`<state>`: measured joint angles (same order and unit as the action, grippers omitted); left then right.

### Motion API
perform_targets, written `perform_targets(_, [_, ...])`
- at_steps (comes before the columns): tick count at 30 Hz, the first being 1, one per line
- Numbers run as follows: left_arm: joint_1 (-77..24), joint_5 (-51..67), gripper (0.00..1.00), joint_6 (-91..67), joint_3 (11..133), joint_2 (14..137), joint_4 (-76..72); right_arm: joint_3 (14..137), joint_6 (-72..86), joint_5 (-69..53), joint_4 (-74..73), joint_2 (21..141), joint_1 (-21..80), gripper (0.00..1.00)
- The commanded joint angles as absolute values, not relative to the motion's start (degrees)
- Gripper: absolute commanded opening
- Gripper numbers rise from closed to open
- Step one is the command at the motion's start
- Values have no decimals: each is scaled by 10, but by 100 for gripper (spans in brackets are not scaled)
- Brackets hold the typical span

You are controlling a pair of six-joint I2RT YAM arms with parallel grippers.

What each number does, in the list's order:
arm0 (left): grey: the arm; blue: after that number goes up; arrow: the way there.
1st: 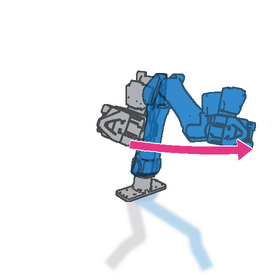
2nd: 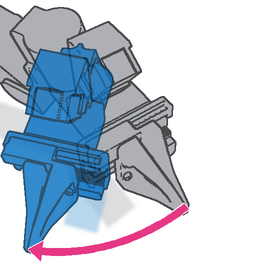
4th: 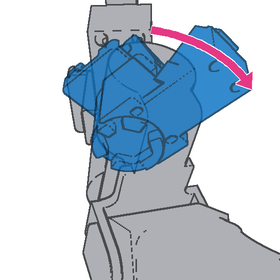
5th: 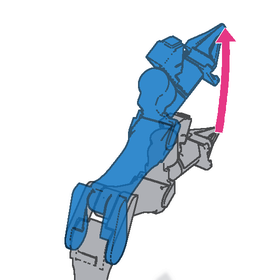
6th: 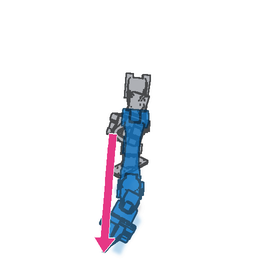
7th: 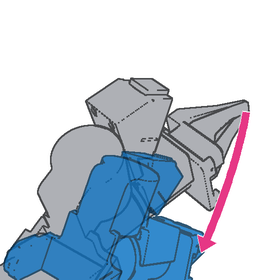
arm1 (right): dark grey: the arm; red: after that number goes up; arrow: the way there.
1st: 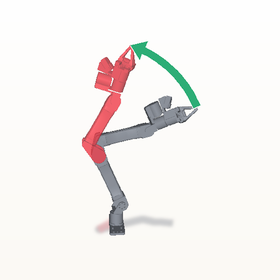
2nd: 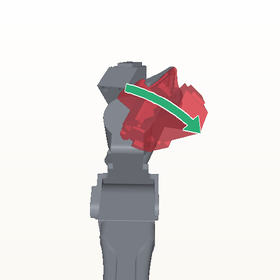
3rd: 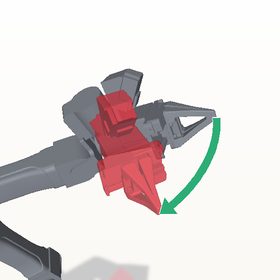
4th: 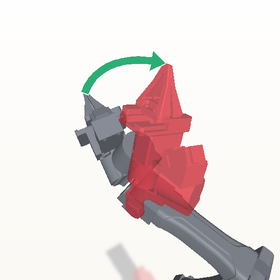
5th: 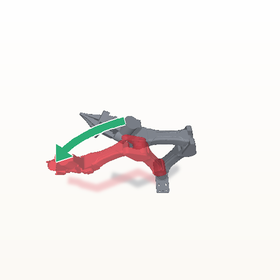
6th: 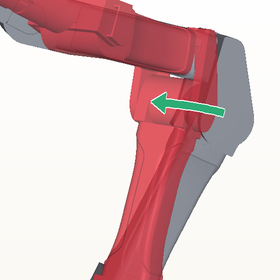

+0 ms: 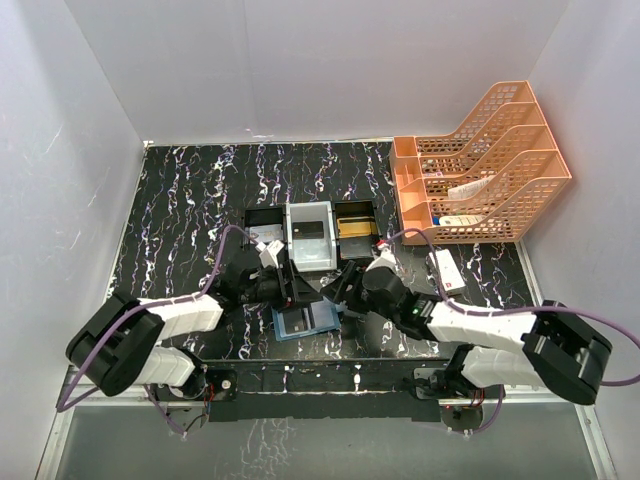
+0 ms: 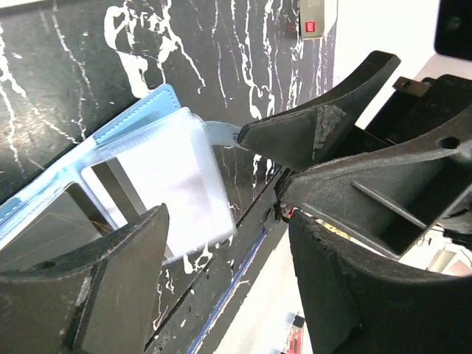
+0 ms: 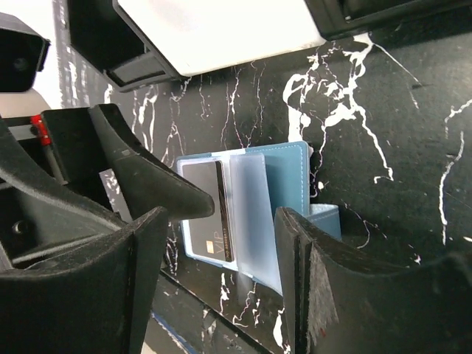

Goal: Take the credit cards out of the card holder

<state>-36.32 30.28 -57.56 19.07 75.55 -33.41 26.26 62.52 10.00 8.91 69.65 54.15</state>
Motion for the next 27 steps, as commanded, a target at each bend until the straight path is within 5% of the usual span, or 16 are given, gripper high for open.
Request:
perform_targets(1, [-367,331,67,-590,213,748,-375,212,663,116,189,643,529,56])
perform_targets(10, [-364,153,60,-579,195,611,-151,191,620,50,221,621,519,32])
perform_targets(22, [-364,184,54,-574,221,658,-171,307,600,18,111,797,519,30])
perform_targets(27, [-370,223,36,-557,249,730,-175,273,666,41,85,868,519,28])
